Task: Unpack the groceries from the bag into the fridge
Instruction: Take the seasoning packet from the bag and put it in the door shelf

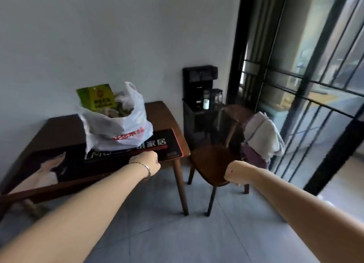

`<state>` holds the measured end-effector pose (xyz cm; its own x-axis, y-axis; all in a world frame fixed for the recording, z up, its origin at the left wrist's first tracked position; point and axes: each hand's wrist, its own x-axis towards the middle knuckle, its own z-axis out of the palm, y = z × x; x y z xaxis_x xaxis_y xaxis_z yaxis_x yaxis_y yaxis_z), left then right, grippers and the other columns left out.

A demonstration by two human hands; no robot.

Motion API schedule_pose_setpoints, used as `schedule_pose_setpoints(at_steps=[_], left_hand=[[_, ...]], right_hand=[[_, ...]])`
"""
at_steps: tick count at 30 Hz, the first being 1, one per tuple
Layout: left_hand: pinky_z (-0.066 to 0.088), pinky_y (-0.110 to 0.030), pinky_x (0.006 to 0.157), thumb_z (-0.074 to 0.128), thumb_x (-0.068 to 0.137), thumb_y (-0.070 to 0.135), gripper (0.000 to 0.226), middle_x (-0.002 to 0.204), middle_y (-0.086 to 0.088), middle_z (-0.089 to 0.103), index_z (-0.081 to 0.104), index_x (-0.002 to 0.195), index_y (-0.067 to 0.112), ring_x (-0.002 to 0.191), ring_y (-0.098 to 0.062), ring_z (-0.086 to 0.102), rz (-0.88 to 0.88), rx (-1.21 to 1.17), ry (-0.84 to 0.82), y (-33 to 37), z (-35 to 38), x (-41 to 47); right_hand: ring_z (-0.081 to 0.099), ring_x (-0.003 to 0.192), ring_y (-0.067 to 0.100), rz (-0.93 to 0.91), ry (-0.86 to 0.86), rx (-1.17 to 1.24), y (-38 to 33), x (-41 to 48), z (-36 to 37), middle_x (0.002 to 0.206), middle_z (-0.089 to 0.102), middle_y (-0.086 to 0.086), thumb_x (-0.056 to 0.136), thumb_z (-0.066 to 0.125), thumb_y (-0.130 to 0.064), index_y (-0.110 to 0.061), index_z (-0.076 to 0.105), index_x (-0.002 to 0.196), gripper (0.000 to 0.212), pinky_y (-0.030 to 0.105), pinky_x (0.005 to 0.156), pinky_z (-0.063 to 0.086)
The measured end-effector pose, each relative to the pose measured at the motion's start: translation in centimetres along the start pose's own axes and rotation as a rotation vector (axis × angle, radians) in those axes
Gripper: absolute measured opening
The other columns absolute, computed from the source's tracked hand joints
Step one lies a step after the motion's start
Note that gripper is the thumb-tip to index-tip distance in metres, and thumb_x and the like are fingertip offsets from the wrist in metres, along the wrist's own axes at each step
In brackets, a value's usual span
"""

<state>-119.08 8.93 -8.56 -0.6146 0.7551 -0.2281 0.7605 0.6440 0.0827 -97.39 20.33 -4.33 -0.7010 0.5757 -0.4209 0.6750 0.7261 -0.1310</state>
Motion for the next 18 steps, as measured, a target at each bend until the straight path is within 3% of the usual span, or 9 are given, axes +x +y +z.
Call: schedule_pose_setpoints(at_steps=[2, 4, 6, 10, 14, 18], left_hand=[[0.046, -0.033, 0.079, 0.044, 0.090, 0.024, 0.024, 0.106, -0.007, 0.062, 0.062, 0.103, 0.015, 0.101, -0.028, 0.059, -0.062, -0.013, 0.009, -5.1, -1.0, 1.3], [0.045, -0.032, 0.073, 0.043, 0.090, 0.021, 0.024, 0.094, -0.012, 0.062, 0.062, 0.101, 0.010, 0.095, -0.030, 0.061, -0.116, -0.020, 0.008, -9.7, -1.9, 3.0], [0.044, -0.031, 0.071, 0.041, 0.091, 0.021, 0.023, 0.090, -0.010, 0.061, 0.060, 0.100, 0.012, 0.088, -0.027, 0.060, -0.161, -0.011, 0.008, -13.8, -2.9, 5.2], [0.042, -0.031, 0.071, 0.037, 0.094, 0.021, 0.019, 0.085, -0.001, 0.052, 0.055, 0.099, 0.018, 0.089, -0.026, 0.059, -0.183, 0.005, 0.046, -20.0, -5.0, 10.0], [0.040, -0.030, 0.068, 0.035, 0.095, 0.024, 0.017, 0.096, -0.001, 0.058, 0.051, 0.100, 0.022, 0.084, -0.023, 0.056, -0.176, 0.003, 0.178, -24.9, -6.8, 14.6], [0.045, -0.034, 0.077, 0.043, 0.093, 0.022, 0.031, 0.122, -0.004, 0.055, 0.047, 0.124, 0.018, 0.104, -0.024, 0.056, -0.172, -0.098, 0.384, -29.0, -8.0, 19.4]], right_hand=[[0.051, 0.068, 0.004, 0.012, 0.017, 0.018, -2.4, 4.3, -0.2, 0.066, 0.046, -0.002, 0.094, 0.047, -0.013, -0.013, 0.063, 0.093, 0.016, 0.012, 0.054, 0.030], [0.049, 0.062, 0.004, 0.025, 0.006, 0.104, -4.7, 9.8, 0.1, 0.075, 0.058, 0.000, 0.091, 0.051, -0.018, -0.005, 0.064, 0.107, 0.024, 0.015, 0.056, 0.038], [0.047, 0.058, 0.007, 0.019, -0.002, 0.127, -7.5, 14.1, -0.7, 0.071, 0.055, -0.002, 0.090, 0.051, -0.019, -0.008, 0.064, 0.102, 0.021, 0.016, 0.057, 0.040], [0.052, 0.066, 0.012, -0.049, -0.021, 0.112, -13.2, 20.8, -3.3, 0.077, 0.057, 0.000, 0.091, 0.050, -0.018, -0.004, 0.064, 0.112, 0.029, 0.016, 0.060, 0.042], [0.053, 0.085, 0.017, -0.106, 0.003, 0.096, -17.7, 27.0, -5.6, 0.099, 0.061, 0.008, 0.093, 0.045, -0.020, -0.006, 0.063, 0.115, 0.031, 0.025, 0.074, 0.047], [0.061, 0.095, 0.017, -0.181, 0.084, 0.070, -21.5, 33.5, -7.3, 0.109, 0.064, 0.001, 0.094, 0.047, -0.028, -0.014, 0.065, 0.109, 0.027, 0.025, 0.084, 0.050]])
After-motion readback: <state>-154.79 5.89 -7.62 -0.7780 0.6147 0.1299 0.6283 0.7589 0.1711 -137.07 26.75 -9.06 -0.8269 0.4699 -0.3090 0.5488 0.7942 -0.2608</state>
